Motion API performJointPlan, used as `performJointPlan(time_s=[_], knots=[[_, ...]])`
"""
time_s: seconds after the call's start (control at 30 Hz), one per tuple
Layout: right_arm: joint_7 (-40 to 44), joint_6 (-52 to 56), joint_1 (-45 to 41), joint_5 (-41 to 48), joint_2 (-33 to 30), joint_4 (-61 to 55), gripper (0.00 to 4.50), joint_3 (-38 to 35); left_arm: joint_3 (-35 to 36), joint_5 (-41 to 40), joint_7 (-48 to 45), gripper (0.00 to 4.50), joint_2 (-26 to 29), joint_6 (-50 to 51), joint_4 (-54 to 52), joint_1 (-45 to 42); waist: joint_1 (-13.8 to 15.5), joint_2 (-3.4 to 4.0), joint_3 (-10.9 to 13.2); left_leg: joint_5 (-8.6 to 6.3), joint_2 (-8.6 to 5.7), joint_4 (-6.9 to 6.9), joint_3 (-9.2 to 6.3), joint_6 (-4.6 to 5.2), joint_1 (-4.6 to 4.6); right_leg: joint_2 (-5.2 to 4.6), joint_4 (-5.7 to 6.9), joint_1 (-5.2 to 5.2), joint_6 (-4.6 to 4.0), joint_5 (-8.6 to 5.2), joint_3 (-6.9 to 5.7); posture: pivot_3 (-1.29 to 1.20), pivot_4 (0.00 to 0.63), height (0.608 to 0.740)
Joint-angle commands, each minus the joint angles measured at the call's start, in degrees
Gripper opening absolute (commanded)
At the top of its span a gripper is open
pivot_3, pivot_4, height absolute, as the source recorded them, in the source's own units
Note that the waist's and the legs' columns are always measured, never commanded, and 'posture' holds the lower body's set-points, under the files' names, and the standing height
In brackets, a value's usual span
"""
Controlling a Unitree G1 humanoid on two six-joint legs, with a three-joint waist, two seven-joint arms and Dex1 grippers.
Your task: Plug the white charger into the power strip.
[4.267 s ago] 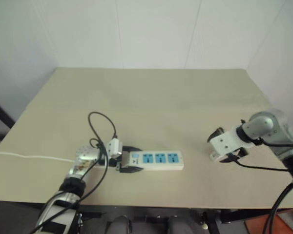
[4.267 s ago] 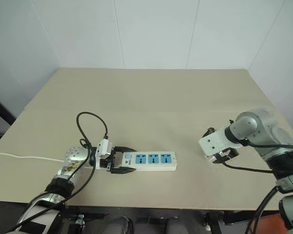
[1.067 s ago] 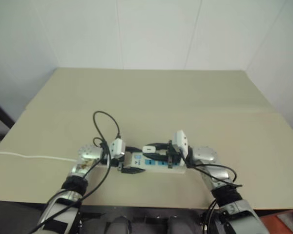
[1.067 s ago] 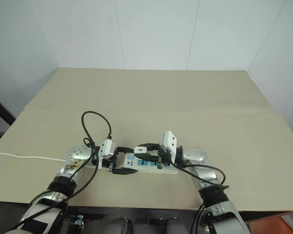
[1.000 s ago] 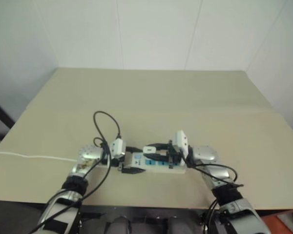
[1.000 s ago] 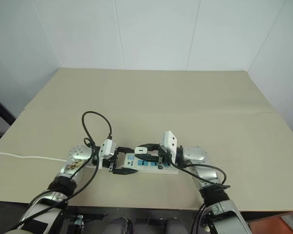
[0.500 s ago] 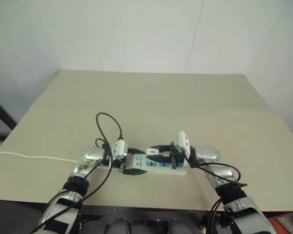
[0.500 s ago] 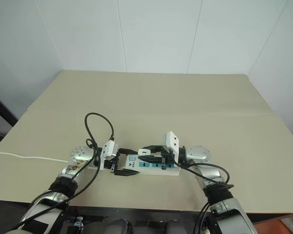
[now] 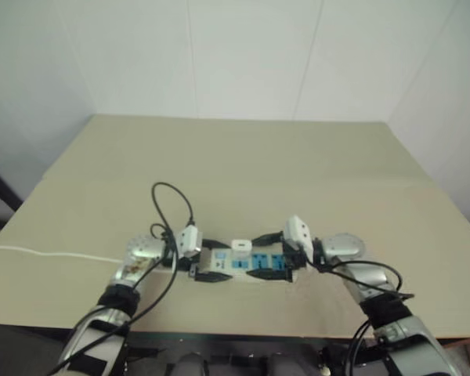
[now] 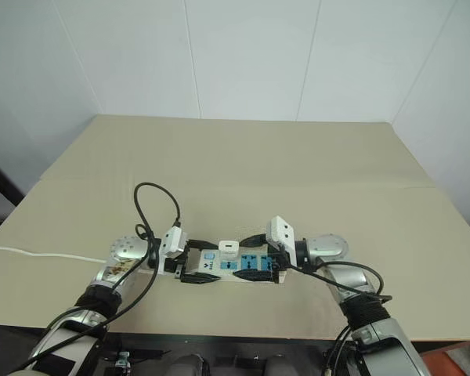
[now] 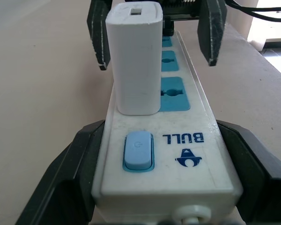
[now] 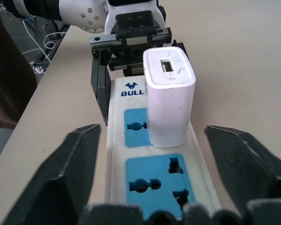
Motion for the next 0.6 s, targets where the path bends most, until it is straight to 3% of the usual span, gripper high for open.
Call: performJointPlan(time_s=[0.03, 0.13, 0.37, 0.6], knots=[[0.99, 3.1, 2.55, -2.92, -0.18, 1.66, 4.5, 3.26, -1.64, 2.18, -0.5, 3.64, 0.1, 1.44, 0.17, 0.98, -0.01, 0.0, 0.0, 0.0, 0.0, -0.01, 0.0, 0.0, 0.0, 0.0, 0.0, 0.0, -0.01, 0.0, 0.0, 0.0, 0.15, 0.74], [-0.02, 1.88, 2.85, -4.62, 0.24, 2.04, 4.5, 3.67, -0.8, 0.49, -0.26, 4.49, 0.73, 5.94, -4.49, 1.27, -0.2, 0.0, 0.0, 0.0, 0.0, -0.05, 0.02, 0.0, -0.01, 0.0, -0.02, -0.02, 0.0, -0.01, 0.0, 0.0, 0.15, 0.74], [-1.88, 0.0, 2.78, -5.41, -0.79, -0.15, 4.5, 1.08, 5.76, -8.08, 1.61, 4.49, 4.63, 13.93, -23.05, 6.28, -0.54, -0.1, 0.1, 0.0, 0.24, -0.12, 0.04, 0.0, -0.12, 0.2, -0.02, -0.23, -0.06, 0.01, 0.01, 0.0, 0.15, 0.74], [-0.9, 6.07, 3.69, 4.27, -11.43, -13.35, 4.5, -11.76, 12.18, -17.42, 0.33, 4.49, 15.77, 26.63, -40.2, 12.07, -0.1, 0.14, 1.3, 0.02, 0.2, -0.2, 0.1, -0.03, -0.39, 0.1, -0.03, -0.54, -0.15, 0.05, 0.04, 0.0, 0.15, 0.74]])
